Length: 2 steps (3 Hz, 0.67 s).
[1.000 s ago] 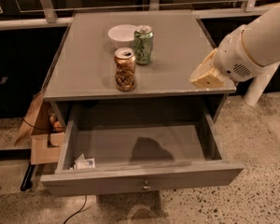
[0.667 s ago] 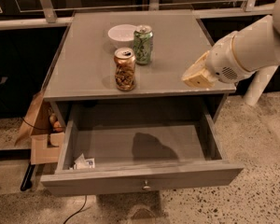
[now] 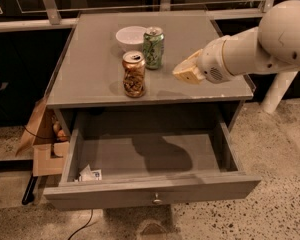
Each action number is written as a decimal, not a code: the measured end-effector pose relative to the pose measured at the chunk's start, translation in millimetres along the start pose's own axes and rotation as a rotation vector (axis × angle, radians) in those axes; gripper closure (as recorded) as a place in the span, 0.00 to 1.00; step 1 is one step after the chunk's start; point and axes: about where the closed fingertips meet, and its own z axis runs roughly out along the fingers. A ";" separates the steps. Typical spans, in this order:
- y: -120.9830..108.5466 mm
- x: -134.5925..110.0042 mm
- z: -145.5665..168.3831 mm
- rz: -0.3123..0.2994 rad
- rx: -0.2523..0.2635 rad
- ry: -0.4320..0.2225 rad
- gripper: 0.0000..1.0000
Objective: Place orange can into top drawer
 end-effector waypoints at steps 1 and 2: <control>-0.4 -17.8 21.9 -0.002 -0.021 -0.060 0.75; 5.2 -31.9 34.5 -0.012 -0.056 -0.094 0.51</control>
Offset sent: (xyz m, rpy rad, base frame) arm 0.0263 0.0617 0.0038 0.1130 -0.0213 0.1171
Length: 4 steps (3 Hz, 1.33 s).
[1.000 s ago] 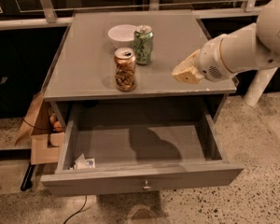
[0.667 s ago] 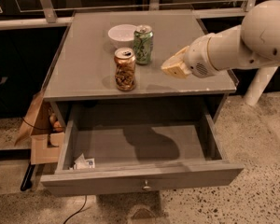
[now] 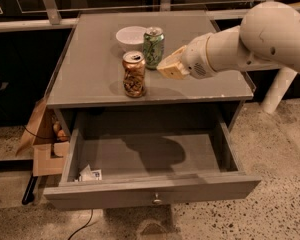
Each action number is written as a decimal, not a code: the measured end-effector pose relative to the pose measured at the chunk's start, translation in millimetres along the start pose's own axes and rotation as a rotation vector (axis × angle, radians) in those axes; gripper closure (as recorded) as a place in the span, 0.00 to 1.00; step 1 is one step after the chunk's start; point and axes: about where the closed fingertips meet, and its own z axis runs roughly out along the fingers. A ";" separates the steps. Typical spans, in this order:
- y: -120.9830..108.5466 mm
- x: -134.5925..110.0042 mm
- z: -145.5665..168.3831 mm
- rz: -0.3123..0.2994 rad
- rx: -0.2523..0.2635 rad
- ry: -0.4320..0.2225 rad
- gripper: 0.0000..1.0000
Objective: Place orange can into top drawer
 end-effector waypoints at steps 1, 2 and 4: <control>5.4 -6.9 9.1 -0.001 -0.033 -0.022 0.22; 7.8 -9.3 12.6 0.000 -0.048 -0.034 0.20; 18.4 -20.9 35.5 0.001 -0.106 -0.083 0.17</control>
Offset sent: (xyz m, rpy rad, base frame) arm 0.0018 0.0186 -0.0016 0.0492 0.0161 0.0563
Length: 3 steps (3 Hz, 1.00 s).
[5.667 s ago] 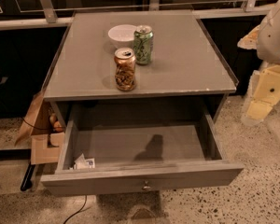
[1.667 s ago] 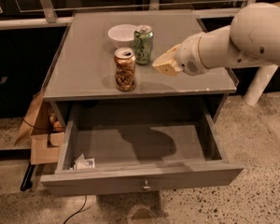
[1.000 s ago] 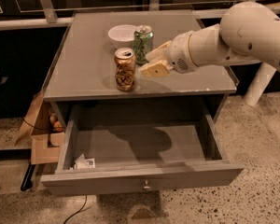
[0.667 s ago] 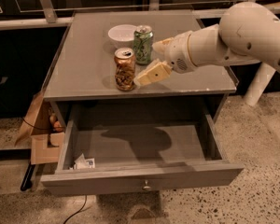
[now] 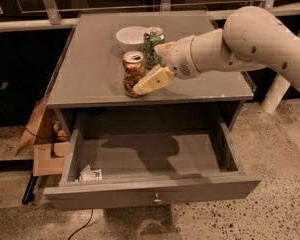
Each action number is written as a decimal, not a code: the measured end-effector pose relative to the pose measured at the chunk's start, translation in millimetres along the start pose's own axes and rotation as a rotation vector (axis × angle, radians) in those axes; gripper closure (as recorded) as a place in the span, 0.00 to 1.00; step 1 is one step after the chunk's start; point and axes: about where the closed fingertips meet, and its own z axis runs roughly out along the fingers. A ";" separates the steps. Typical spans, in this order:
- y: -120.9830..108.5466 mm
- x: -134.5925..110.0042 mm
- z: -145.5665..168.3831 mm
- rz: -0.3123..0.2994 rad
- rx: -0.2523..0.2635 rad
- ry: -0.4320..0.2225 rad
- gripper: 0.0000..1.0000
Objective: Place orange can into top drawer
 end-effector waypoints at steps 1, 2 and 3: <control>8.7 -4.6 24.1 -0.002 -0.054 -0.020 0.19; 19.3 -8.9 50.2 -0.012 -0.115 -0.034 0.20; 19.7 -8.9 51.1 -0.012 -0.117 -0.034 0.39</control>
Offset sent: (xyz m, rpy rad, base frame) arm 0.0085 0.0775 -0.0343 0.0479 0.0611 0.1765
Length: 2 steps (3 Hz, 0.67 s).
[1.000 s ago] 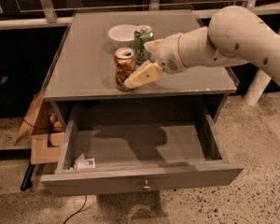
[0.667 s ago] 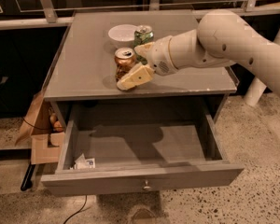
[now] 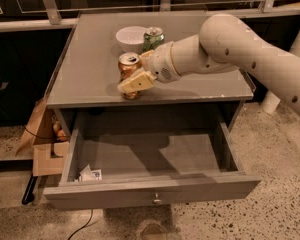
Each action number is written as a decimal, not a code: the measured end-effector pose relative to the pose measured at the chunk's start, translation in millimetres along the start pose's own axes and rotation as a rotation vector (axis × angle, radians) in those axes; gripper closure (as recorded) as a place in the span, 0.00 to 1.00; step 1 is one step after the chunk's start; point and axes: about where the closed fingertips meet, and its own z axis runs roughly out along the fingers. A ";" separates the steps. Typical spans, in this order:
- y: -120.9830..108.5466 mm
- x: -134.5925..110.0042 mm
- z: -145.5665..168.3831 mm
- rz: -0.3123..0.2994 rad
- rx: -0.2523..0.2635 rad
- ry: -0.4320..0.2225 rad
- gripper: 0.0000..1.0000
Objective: Place orange can into top drawer
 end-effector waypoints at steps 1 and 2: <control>0.0 0.0 0.0 0.000 0.000 0.000 0.62; 0.1 -0.1 0.0 0.000 0.000 0.000 0.85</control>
Offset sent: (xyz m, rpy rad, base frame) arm 0.0000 0.0000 0.0000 0.0000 0.0000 0.0000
